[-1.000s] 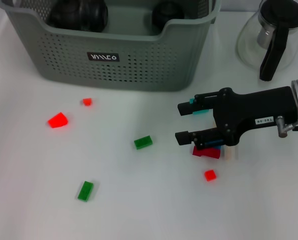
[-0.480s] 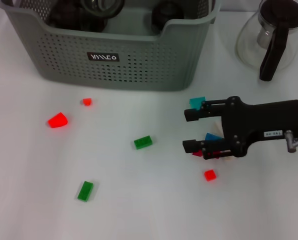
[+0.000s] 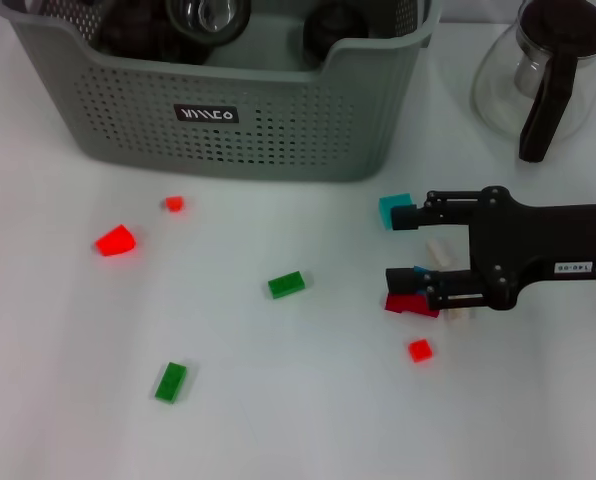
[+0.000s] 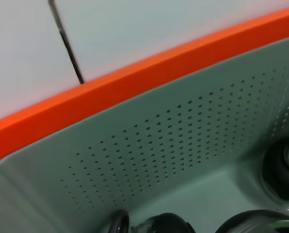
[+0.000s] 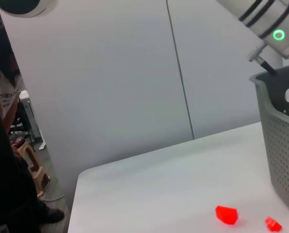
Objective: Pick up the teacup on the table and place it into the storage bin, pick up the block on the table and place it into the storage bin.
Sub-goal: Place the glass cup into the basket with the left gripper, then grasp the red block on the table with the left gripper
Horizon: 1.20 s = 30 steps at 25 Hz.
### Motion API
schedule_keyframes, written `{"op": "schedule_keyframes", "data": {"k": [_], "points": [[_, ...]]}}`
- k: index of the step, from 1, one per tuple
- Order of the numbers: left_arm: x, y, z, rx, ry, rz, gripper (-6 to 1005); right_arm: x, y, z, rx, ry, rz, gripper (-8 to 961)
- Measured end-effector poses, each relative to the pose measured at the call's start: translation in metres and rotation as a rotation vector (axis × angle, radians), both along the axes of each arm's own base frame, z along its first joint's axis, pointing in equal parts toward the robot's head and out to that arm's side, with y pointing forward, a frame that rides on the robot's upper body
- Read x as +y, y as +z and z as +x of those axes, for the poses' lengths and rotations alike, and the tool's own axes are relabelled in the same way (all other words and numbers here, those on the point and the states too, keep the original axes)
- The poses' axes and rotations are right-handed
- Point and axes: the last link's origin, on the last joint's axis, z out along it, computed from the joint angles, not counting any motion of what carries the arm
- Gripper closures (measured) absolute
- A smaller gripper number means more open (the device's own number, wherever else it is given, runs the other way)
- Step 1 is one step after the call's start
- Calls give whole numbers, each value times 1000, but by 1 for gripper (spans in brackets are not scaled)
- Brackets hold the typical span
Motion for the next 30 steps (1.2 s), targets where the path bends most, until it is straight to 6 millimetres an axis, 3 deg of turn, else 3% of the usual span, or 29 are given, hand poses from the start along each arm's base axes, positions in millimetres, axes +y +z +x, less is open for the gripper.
{"op": "schedule_keyframes", "data": {"k": [4, 10, 15, 20, 24, 26, 30], "points": [[-1, -5, 0, 23, -9, -19, 881, 1, 0, -2, 1, 6, -2, 193], [-4, -9, -5, 35, 19, -57, 766, 4, 0, -5, 1, 12, -3, 193], [-13, 13, 8, -117, 9, -2, 671, 5, 0, -7, 0, 16, -2, 193], [-58, 82, 15, -545, -185, 58, 514, 6, 1, -7, 7, 13, 3, 193], [-100, 128, 15, -882, -410, -76, 513, 7, 2, -7, 11, 10, 6, 192], [-120, 139, -2, -1035, -474, -171, 513, 7, 3, -8, 11, 10, 8, 192], [-155, 133, -40, -1223, -510, -267, 515, 8, 3, -8, 14, 10, 10, 192]]}}
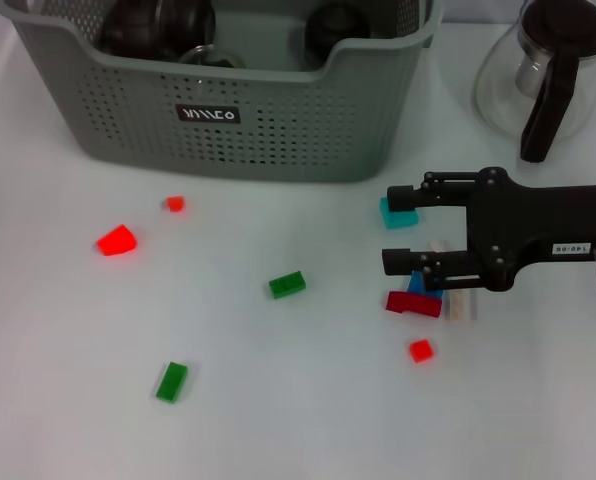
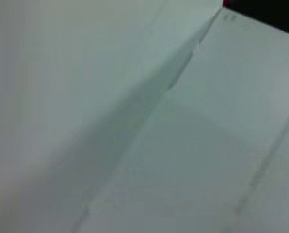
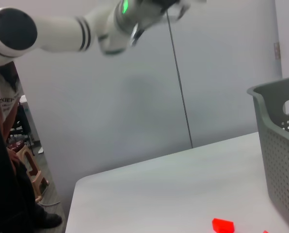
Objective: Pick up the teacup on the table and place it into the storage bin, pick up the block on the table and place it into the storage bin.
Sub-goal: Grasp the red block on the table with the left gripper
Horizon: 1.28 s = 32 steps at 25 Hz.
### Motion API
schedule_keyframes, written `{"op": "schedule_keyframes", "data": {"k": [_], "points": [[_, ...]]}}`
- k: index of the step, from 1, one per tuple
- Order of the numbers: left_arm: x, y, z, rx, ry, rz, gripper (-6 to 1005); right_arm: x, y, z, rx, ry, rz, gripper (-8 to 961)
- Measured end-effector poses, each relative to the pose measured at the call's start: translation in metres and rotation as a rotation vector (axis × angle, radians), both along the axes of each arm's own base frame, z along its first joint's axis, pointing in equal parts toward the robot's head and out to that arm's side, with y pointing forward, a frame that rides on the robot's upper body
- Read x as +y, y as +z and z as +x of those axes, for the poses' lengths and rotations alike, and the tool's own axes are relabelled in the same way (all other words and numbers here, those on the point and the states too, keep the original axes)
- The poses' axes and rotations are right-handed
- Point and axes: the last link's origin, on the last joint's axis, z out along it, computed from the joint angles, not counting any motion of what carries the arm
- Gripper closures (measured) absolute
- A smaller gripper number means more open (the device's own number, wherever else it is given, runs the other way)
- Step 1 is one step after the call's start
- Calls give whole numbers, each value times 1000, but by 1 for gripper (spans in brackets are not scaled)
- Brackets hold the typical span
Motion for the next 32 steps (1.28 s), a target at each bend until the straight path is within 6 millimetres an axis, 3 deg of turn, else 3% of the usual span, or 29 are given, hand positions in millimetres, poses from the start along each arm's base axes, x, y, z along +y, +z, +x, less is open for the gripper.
{"op": "schedule_keyframes", "data": {"k": [2, 4, 10, 18, 24, 32], "points": [[-14, -14, -15, 51, 2, -53, 517, 0, 0, 0, 0, 0, -1, 192], [-28, -32, -28, 208, 10, -137, 518, 0, 0, -1, 1, 1, -1, 192], [-42, -65, -45, 676, 85, -331, 521, 0, 0, -1, 1, 0, -3, 192], [-27, -89, -19, 1185, 37, -266, 521, 1, -1, 0, -1, -4, 2, 192], [-10, -116, -3, 1388, 39, -203, 522, 1, -1, -1, 0, -3, 0, 192], [0, -150, 10, 1518, 98, -183, 522, 0, -1, 0, -1, -7, 1, 193]]}}
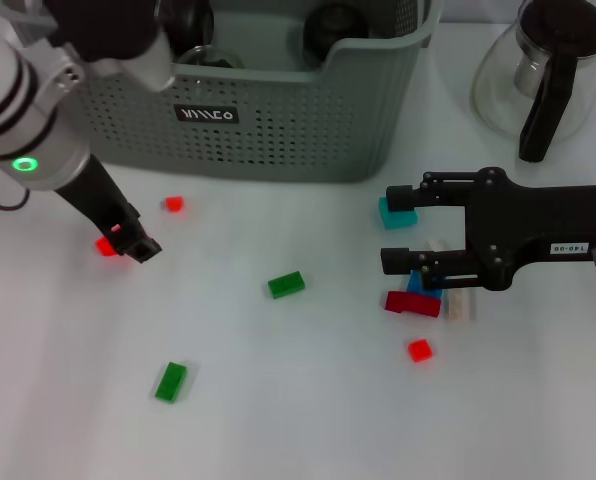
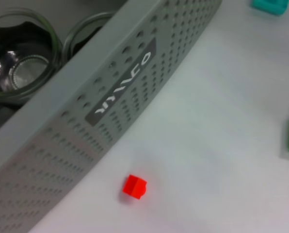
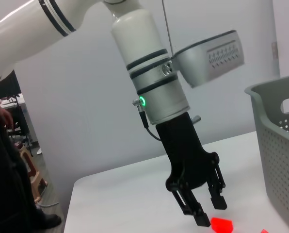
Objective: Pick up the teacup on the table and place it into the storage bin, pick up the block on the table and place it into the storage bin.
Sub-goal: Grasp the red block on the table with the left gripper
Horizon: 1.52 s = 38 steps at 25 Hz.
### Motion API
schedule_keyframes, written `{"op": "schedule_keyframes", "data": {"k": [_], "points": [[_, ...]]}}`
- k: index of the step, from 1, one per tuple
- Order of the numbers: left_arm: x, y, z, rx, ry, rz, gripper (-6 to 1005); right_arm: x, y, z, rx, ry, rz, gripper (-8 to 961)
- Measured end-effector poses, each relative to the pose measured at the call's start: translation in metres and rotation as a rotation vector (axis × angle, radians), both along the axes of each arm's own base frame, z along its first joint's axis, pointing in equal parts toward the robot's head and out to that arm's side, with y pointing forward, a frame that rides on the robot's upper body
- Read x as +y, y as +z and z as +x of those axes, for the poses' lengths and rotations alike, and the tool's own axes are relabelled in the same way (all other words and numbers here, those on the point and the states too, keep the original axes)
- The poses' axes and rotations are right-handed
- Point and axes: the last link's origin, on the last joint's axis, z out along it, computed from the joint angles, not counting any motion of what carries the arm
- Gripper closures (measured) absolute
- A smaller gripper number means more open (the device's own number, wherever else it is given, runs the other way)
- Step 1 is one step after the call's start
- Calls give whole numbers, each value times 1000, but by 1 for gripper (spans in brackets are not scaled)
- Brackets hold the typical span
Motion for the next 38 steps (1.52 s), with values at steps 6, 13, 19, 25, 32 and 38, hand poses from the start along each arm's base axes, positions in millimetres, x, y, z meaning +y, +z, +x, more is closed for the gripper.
{"op": "schedule_keyframes", "data": {"k": [6, 13, 19, 25, 32, 38], "points": [[10, -9, -7, 57, 19, 12, 523, 1, 0, -1, 0, 1, 1, 193], [18, -8, -18, 71, 13, 41, 523, 1, 0, 0, -1, 1, 1, 193], [13, -3, -21, 79, -79, 23, 523, 1, 0, 0, -2, 1, 1, 193], [11, -1, -26, 82, -101, 12, 524, 1, 0, 0, -1, 2, -1, 193], [9, -4, -25, 81, -99, 5, 524, 0, 0, 0, 0, 1, -1, 192], [9, -7, -30, 79, -77, 0, 524, 0, 0, 0, -1, 0, -2, 192]]}}
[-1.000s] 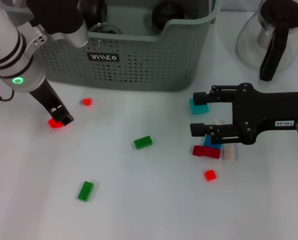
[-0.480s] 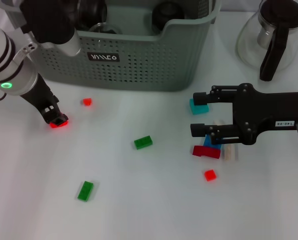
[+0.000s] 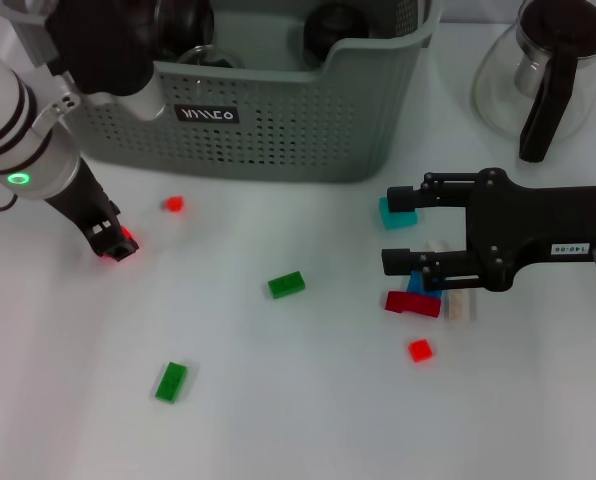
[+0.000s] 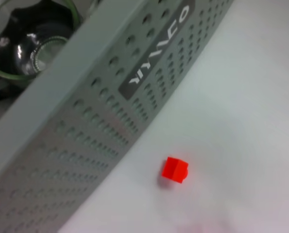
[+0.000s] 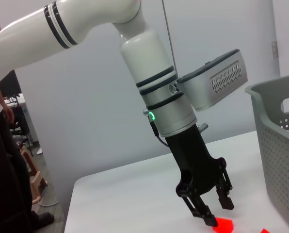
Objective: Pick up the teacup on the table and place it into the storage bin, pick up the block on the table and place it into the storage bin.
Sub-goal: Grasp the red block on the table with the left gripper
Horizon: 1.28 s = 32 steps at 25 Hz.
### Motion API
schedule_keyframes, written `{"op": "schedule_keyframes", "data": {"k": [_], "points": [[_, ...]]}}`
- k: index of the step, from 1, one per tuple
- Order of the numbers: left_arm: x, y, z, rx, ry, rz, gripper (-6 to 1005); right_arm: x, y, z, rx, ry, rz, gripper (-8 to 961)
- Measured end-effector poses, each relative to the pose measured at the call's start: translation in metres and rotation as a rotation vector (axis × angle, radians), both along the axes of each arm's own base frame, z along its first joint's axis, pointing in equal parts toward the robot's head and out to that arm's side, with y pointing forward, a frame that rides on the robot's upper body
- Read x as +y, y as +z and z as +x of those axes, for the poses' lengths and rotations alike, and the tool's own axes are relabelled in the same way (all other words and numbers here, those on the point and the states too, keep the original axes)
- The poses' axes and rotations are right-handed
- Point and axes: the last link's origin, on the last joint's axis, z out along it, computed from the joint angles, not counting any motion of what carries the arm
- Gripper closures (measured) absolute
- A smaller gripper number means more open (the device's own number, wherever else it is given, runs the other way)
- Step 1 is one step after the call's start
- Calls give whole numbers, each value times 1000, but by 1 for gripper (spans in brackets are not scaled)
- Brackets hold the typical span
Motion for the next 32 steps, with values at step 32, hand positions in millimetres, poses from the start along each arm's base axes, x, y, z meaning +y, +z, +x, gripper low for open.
{"op": "schedule_keyframes", "data": {"k": [32], "points": [[4, -14, -6, 2, 26, -19, 526, 1, 0, 0, -6, 1, 2, 193]]}}
